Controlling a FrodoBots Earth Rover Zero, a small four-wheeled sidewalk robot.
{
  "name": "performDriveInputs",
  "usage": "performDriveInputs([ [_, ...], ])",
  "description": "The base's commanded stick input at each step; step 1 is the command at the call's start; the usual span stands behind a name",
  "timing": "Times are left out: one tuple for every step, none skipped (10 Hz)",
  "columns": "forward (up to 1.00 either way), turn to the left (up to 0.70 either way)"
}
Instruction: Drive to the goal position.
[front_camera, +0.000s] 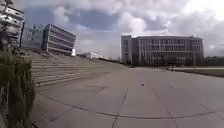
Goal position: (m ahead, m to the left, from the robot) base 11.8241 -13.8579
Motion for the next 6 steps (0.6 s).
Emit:
performDriveInputs([
  [0.7,0.0],
  [0.7,0.0],
  [0.7,0.0],
  [0.7,0.0],
  [0.7,0.0],
  [0.7,0.0],
])
